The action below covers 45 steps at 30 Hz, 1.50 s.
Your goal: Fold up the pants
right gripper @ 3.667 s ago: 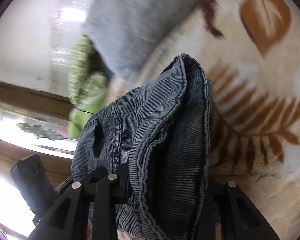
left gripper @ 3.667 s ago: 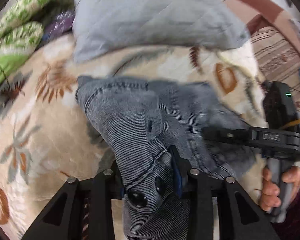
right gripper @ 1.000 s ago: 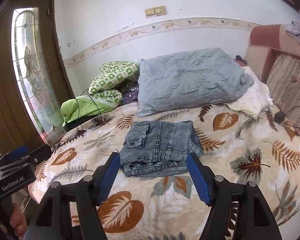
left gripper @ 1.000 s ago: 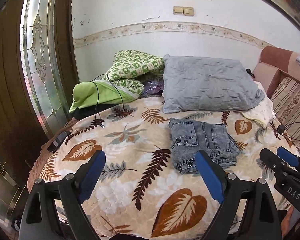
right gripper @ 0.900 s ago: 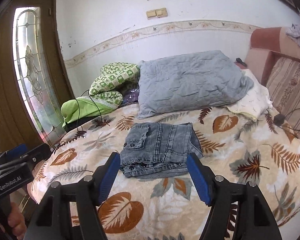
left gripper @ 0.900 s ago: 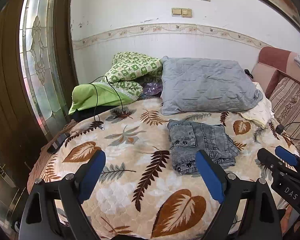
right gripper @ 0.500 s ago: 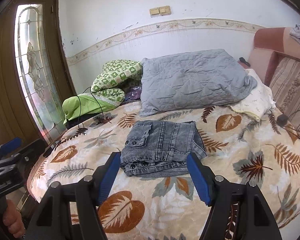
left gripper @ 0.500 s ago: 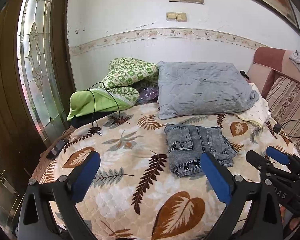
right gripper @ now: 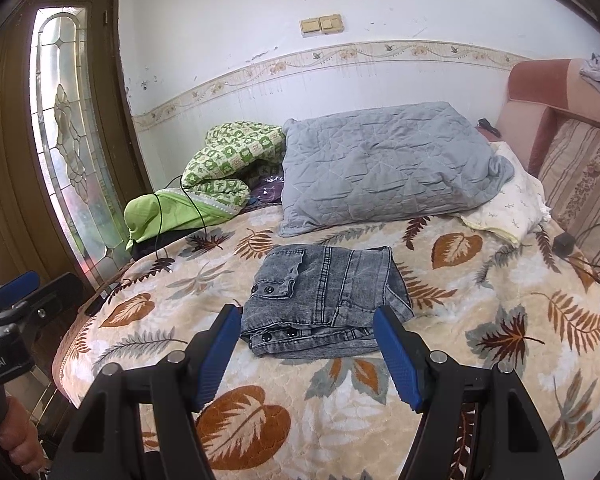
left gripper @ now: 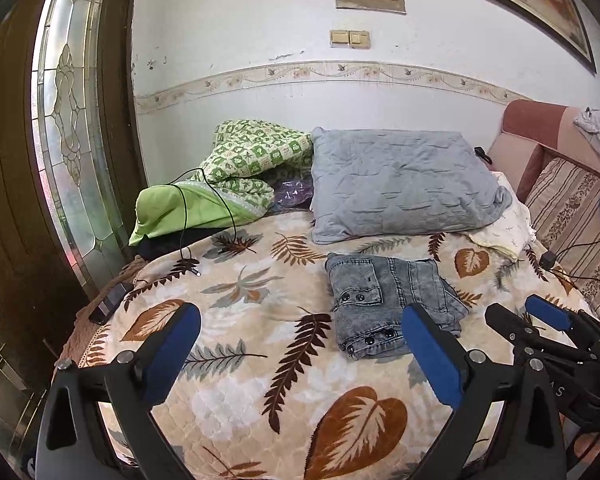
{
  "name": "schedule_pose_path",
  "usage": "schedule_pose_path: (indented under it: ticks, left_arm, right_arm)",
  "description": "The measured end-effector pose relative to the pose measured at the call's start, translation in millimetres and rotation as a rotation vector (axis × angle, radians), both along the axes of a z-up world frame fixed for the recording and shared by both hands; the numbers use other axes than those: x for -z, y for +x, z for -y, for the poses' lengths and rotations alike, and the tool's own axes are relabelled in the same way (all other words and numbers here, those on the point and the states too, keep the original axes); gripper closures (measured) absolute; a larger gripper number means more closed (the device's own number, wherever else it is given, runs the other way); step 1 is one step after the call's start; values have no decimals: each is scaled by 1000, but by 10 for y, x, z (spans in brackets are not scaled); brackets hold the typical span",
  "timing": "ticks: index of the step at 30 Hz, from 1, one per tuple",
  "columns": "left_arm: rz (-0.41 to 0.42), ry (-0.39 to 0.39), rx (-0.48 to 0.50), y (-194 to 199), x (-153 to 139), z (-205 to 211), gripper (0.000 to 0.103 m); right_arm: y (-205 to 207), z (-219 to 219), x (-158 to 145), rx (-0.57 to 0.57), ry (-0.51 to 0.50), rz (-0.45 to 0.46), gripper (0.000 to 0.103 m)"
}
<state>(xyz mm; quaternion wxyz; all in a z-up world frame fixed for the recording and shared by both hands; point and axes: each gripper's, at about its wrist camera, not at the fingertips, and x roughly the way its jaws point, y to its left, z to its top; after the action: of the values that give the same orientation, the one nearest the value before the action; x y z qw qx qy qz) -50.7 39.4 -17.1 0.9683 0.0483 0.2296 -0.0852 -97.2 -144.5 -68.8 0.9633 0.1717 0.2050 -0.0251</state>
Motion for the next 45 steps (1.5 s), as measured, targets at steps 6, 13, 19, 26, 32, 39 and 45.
schedule_pose_path:
  ticks: [6, 13, 19, 26, 32, 39, 45]
  left_arm:
    - [0, 0, 12, -3, 6, -21, 3]
    - [-4, -8, 19, 3, 18, -43, 3]
    - [-3, -10, 21, 13, 25, -52, 3]
    - [-13, -8, 24, 73, 41, -76, 3]
    - [-9, -12, 17, 75, 35, -93, 3]
    - [4, -8, 28, 31, 4, -84, 3]
    - [16, -11, 38, -11, -31, -78, 3]
  right_arm:
    - [6, -92, 4, -11, -21, -4, 31]
    - [8, -117, 1, -7, -24, -4, 31]
    - [16, -127, 4, -7, -27, -7, 31]
    - [32, -115, 14, 2, -26, -5, 31]
    - [32, -130, -3, 0, -30, 0, 31]
    - [-5, -113, -19, 5, -30, 7, 31]
    - [-20, -115, -27, 5, -30, 9, 31]
